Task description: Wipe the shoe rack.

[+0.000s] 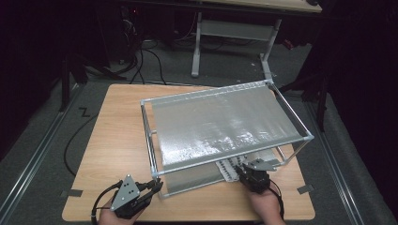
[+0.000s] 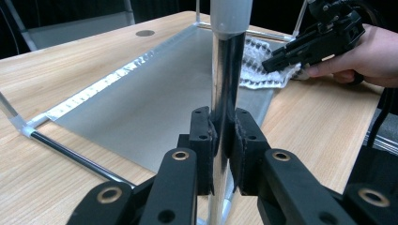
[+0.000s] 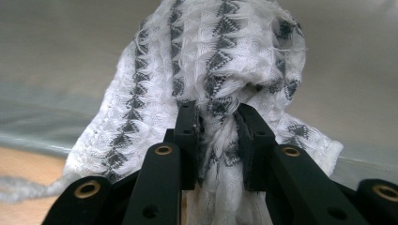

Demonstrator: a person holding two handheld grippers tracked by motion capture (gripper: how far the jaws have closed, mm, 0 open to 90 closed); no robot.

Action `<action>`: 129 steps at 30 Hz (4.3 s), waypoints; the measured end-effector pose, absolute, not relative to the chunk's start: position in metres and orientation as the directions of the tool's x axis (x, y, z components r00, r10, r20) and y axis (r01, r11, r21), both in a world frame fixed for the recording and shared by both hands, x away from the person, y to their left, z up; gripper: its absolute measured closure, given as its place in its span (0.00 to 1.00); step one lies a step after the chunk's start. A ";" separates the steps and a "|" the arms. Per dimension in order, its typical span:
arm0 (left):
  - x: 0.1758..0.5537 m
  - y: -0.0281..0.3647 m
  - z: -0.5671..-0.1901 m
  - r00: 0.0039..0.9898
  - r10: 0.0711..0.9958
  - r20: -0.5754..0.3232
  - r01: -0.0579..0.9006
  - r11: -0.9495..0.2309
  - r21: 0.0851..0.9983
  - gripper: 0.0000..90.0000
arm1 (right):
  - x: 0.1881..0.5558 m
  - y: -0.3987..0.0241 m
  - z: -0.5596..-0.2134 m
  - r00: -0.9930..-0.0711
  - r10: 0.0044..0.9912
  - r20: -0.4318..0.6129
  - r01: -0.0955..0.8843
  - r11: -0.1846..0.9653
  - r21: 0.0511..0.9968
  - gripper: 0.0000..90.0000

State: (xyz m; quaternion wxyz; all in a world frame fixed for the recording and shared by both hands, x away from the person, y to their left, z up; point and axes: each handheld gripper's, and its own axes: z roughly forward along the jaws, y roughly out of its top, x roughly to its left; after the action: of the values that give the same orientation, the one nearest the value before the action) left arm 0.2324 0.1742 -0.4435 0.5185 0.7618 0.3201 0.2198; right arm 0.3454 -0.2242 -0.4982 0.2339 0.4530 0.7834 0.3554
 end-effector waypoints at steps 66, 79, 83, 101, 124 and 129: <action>0.233 0.174 -0.445 0.696 0.718 -0.001 0.264 -0.255 0.930 0.89 | 0.340 -0.185 -0.502 -0.504 0.863 -0.034 0.532 0.341 0.775 0.79; 0.232 0.174 -0.446 0.690 0.723 -0.012 0.277 -0.249 0.928 0.89 | 0.317 -0.113 -0.502 -0.657 0.753 -0.034 0.461 0.437 0.772 0.78; 0.233 0.174 -0.446 0.696 0.718 -0.004 0.264 -0.250 0.931 0.89 | 0.309 -0.092 -0.502 -0.700 0.714 -0.032 0.428 0.455 0.781 0.78; 0.233 0.174 -0.446 0.697 0.717 -0.007 0.264 -0.248 0.932 0.90 | 0.288 -0.049 -0.501 -0.775 0.631 -0.031 0.373 0.497 0.783 0.77; 0.233 0.174 -0.446 0.696 0.718 -0.008 0.265 -0.247 0.932 0.89 | 0.293 -0.060 -0.500 -0.749 0.659 -0.070 0.380 0.513 0.770 0.75; 0.233 0.174 -0.446 0.697 0.717 -0.009 0.264 -0.245 0.933 0.89 | 0.298 -0.070 -0.500 -0.726 0.685 -0.064 0.405 0.500 0.766 0.75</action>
State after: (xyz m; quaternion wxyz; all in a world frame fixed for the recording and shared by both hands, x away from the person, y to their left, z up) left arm 0.2331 0.1737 -0.4463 0.5224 0.7585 0.3234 0.2171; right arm 0.2978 -0.0704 -0.5002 0.1834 0.3218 0.8464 0.3826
